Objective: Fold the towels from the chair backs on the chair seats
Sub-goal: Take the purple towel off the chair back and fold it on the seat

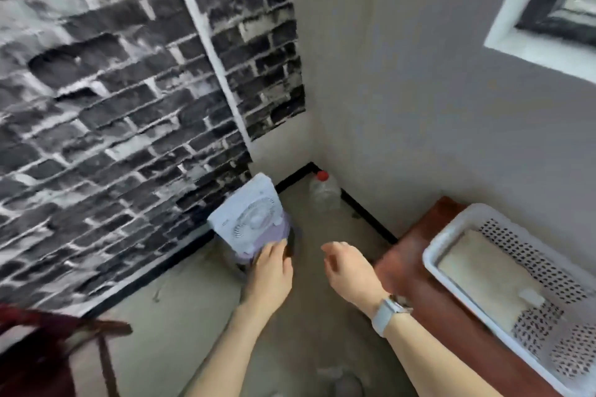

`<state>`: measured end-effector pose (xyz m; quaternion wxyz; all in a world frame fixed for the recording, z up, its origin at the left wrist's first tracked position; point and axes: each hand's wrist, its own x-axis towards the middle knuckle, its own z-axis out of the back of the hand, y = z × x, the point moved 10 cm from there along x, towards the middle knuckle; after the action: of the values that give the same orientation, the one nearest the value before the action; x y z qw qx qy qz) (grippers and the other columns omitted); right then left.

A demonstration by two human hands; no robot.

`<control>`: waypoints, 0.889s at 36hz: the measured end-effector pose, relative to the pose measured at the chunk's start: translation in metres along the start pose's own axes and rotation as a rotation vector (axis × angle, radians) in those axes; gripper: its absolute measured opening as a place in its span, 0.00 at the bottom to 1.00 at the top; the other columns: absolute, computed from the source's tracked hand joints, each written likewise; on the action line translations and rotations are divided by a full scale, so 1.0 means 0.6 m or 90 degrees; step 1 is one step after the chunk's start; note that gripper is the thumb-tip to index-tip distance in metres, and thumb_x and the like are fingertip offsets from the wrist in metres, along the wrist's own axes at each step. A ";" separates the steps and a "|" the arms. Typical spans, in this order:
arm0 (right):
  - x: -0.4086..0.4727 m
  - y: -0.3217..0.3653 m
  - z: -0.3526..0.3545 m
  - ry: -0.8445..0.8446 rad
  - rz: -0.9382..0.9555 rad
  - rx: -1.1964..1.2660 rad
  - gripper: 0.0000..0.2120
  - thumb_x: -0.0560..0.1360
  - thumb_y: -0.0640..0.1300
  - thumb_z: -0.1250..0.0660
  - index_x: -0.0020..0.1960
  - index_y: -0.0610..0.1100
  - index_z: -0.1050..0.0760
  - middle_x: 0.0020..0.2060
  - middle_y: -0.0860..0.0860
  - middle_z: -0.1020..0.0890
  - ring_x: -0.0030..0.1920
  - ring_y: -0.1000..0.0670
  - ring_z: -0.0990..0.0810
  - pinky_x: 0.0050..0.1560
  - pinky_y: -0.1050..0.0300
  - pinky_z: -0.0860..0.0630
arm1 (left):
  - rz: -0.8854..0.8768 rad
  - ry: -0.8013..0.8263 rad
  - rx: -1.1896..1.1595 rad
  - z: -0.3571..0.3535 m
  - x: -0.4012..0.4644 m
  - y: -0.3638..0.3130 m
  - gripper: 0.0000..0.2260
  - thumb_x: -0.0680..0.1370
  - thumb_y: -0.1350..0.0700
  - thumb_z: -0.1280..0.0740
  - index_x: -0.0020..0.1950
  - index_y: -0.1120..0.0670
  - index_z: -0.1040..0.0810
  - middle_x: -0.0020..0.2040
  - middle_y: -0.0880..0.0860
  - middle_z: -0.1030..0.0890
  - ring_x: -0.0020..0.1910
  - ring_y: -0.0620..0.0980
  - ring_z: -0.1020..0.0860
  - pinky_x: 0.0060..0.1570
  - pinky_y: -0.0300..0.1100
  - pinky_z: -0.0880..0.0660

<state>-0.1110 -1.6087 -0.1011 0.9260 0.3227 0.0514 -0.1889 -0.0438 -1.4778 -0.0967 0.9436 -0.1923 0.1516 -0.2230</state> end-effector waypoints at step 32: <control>-0.591 1.119 -0.892 0.453 0.703 -0.223 0.15 0.79 0.45 0.47 0.60 0.46 0.26 0.60 0.48 0.22 0.59 0.46 0.24 0.60 0.51 0.28 | 0.734 -0.400 0.008 0.357 -1.133 1.081 0.16 0.78 0.54 0.42 0.65 0.54 0.29 0.61 0.54 0.24 0.59 0.54 0.27 0.55 0.46 0.31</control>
<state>-0.1670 -0.6824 -0.0567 0.8519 0.1890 0.2106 0.4406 -0.3099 -0.5526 -0.0514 0.9124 -0.1307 -0.0537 0.3842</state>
